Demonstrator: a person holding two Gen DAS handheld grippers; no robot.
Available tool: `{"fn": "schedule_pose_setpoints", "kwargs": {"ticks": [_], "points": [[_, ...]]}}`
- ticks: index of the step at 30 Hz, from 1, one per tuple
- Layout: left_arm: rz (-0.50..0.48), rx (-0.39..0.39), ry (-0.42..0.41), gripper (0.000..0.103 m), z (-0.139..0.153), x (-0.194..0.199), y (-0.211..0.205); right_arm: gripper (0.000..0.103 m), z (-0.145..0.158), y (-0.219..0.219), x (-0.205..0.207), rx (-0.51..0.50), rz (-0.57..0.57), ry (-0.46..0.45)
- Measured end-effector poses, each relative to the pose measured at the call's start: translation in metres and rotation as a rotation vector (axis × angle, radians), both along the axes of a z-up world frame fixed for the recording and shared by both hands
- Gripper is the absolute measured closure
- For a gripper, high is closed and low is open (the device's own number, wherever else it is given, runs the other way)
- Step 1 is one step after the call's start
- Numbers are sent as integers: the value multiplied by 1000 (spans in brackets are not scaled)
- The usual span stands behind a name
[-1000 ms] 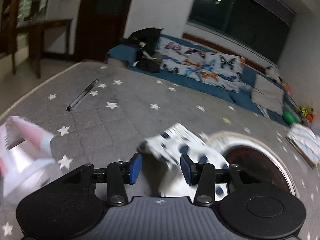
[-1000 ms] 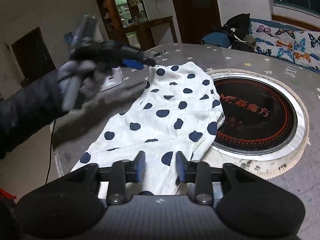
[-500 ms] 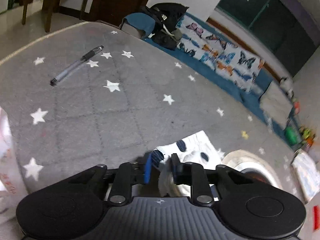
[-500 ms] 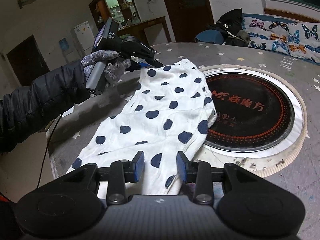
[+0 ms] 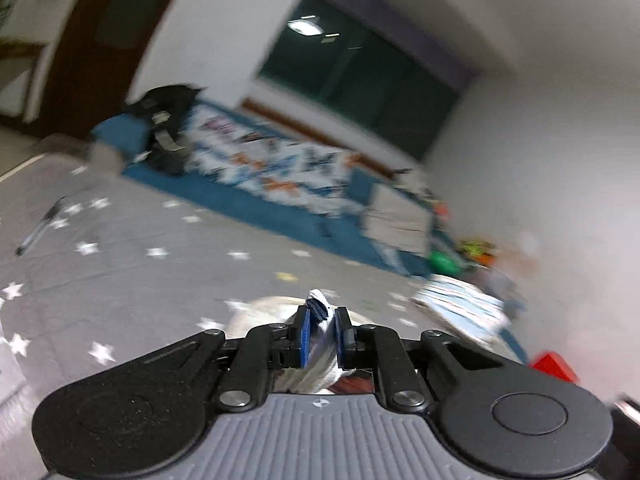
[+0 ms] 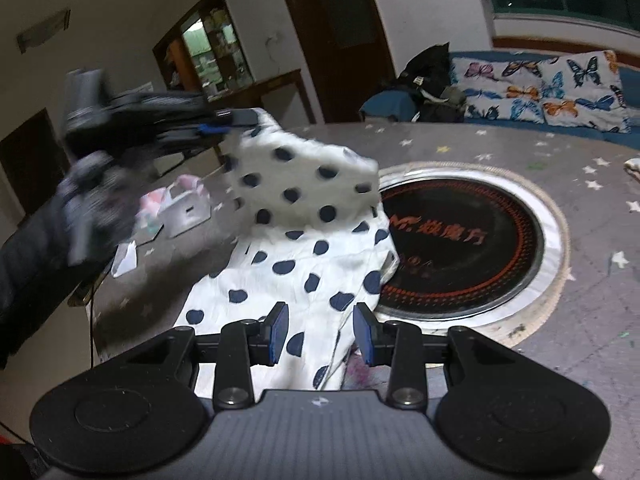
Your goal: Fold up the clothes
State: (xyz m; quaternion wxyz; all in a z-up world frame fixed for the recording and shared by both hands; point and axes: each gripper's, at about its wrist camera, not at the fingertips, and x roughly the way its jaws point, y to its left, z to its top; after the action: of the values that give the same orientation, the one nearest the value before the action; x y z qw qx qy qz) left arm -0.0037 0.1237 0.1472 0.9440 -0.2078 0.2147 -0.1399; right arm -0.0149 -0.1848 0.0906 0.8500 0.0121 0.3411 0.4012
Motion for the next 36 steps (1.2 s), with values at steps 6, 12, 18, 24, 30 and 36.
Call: {"fn": "schedule_pose_setpoints", "kwargs": {"ticks": [6,12,18,24,30,36], "points": [[-176,40,-103,89,8,-88,-45,68,2,-16,-6,31,-29,11],[-317,182,-74,89,-24,-148,-83,68,4,-33,-12,61,-57,22],[-363,289,-33,89,-51,-157,-97,68,8,-27,-17,76,0,22],[-361,284,-25,89,-58,-156,-98,68,4,-2,-29,51,145,52],[-350,274,-20,89,-61,-159,-97,68,-8,1,-37,32,172,99],[-346,264,-40,90,-55,-164,-98,91,-1,-14,-50,80,184,73]]}}
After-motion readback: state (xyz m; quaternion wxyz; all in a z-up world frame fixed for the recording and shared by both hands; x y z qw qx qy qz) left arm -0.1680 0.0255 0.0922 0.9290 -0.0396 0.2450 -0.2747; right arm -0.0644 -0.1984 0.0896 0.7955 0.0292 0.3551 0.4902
